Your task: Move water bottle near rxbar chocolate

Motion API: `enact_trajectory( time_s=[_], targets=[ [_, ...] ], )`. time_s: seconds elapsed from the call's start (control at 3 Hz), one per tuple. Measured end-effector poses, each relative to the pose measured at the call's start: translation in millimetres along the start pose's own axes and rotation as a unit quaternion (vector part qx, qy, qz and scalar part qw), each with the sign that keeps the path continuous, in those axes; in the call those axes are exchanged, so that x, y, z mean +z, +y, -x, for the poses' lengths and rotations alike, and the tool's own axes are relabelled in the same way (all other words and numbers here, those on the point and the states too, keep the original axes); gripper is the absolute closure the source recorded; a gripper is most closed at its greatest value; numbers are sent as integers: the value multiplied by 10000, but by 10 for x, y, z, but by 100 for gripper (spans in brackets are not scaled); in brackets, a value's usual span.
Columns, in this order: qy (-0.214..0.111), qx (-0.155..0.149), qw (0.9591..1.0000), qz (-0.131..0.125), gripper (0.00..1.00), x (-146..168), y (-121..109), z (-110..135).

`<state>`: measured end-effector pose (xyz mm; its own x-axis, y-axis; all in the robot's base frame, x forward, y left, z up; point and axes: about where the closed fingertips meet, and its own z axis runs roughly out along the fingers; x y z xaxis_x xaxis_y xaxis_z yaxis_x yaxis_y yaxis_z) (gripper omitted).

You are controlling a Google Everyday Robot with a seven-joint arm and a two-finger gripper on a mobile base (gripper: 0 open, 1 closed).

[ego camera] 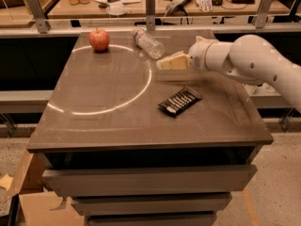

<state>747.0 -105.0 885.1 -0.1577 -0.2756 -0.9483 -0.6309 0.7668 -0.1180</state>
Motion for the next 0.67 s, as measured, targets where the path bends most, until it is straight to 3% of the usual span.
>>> enact_trajectory(
  time_s=[0.67],
  targets=[
    [-21,46,9999,94,0,758,-82,-4]
  ],
)
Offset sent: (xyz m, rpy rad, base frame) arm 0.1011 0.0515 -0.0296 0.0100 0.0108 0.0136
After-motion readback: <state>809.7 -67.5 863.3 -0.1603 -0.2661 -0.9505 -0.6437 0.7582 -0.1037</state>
